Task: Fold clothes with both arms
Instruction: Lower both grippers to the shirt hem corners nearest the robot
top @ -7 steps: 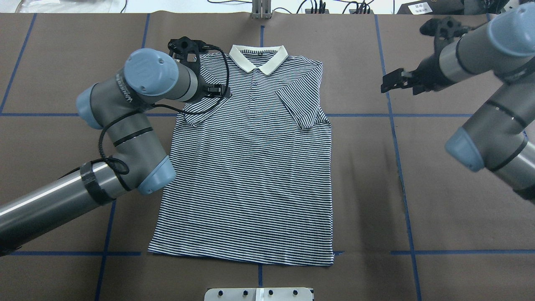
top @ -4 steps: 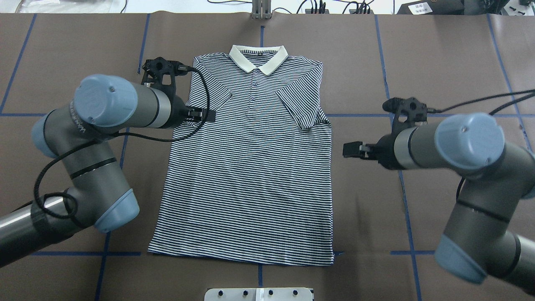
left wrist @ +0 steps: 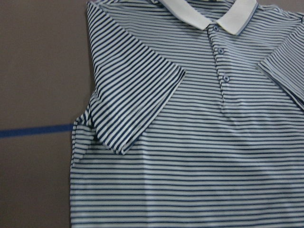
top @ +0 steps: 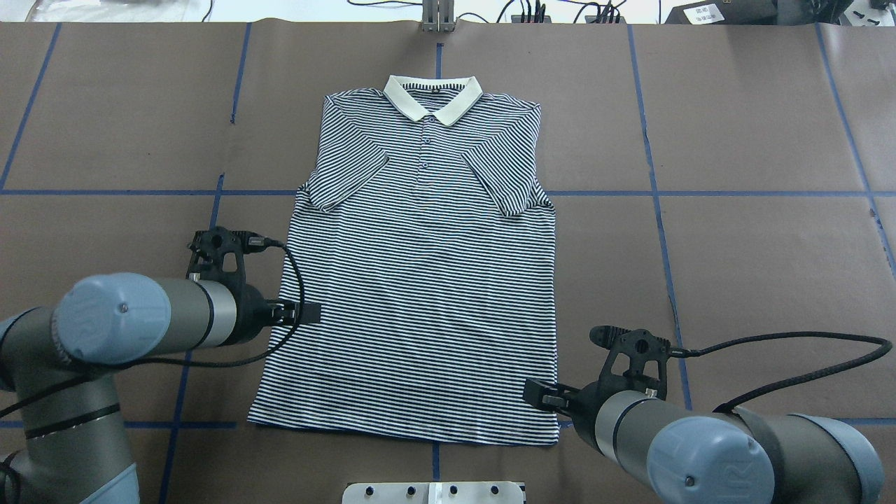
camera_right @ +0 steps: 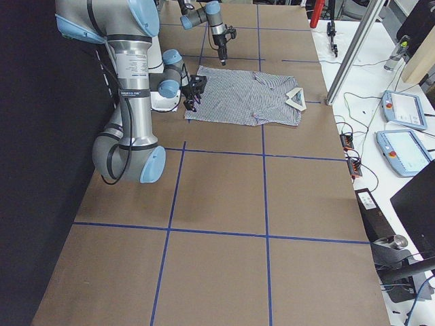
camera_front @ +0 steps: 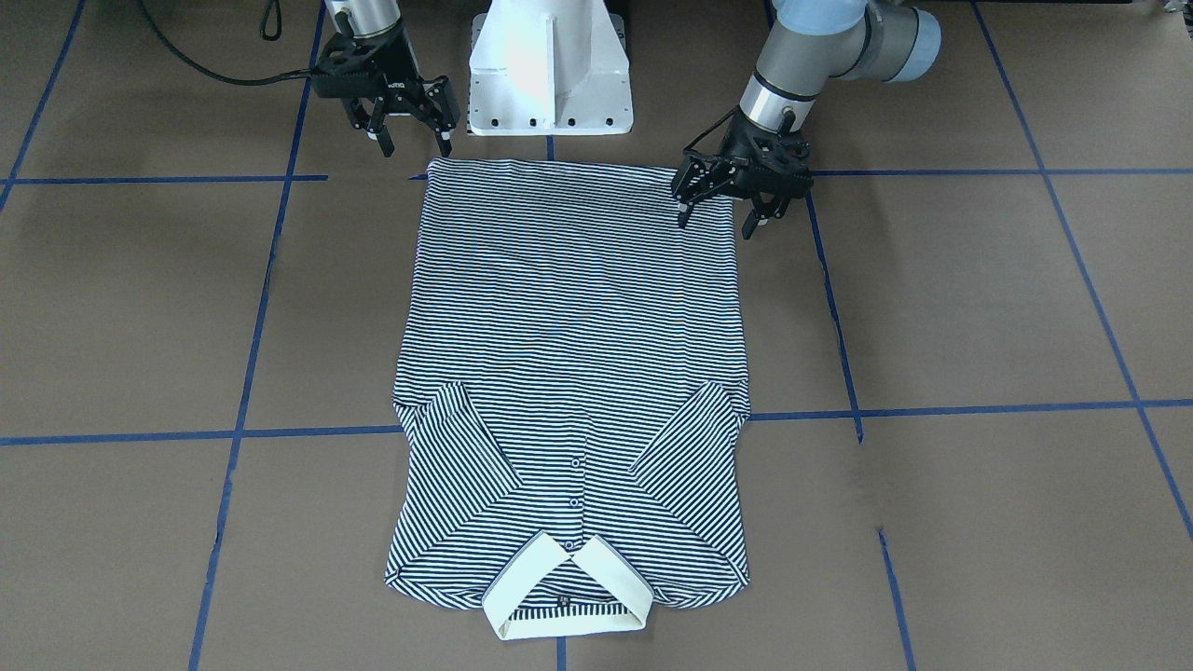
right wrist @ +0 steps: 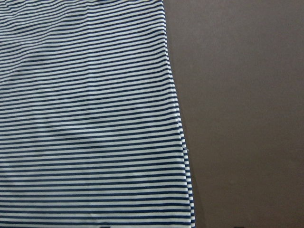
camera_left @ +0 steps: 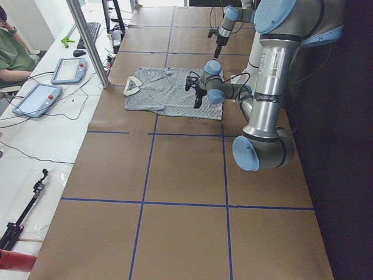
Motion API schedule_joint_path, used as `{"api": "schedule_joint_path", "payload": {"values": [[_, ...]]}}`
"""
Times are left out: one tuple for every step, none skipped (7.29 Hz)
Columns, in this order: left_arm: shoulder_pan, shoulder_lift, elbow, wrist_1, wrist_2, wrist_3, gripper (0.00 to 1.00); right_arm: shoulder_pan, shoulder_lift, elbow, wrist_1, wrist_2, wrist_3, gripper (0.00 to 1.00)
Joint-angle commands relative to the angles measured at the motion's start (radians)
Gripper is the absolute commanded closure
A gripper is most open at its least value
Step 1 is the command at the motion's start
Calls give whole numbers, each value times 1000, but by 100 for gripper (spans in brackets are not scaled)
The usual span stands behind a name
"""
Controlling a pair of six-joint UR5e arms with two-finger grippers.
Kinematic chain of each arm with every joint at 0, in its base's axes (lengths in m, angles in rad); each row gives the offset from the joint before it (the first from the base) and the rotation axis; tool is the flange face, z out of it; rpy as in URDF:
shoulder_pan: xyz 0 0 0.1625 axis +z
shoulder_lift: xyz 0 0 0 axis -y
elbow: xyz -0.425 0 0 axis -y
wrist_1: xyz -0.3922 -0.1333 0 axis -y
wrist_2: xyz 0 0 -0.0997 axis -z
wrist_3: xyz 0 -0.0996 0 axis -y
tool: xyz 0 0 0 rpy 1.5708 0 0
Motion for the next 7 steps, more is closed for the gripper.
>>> {"api": "schedule_joint_path", "payload": {"values": [[117, 118, -65, -1, 54, -134, 28, -31, 0, 2, -7, -27, 26, 14], [144, 149, -69, 1, 75, -145, 31, -33, 0, 2, -7, -26, 24, 14], [156, 165, -69, 1, 82, -151, 31, -33, 0, 2, -7, -27, 26, 13], [173, 165, -62, 1, 83, -162, 32, -33, 0, 0, -7, -27, 26, 13], [185, 163, -60, 1, 83, -171, 37, -31, 0, 0, -7, -27, 26, 13], [194, 163, -59, 1, 83, -171, 42, -33, 0, 0, -7, -27, 24, 13], [195, 163, -59, 1, 83, -171, 47, -31, 0, -1, -7, -27, 24, 13]]}}
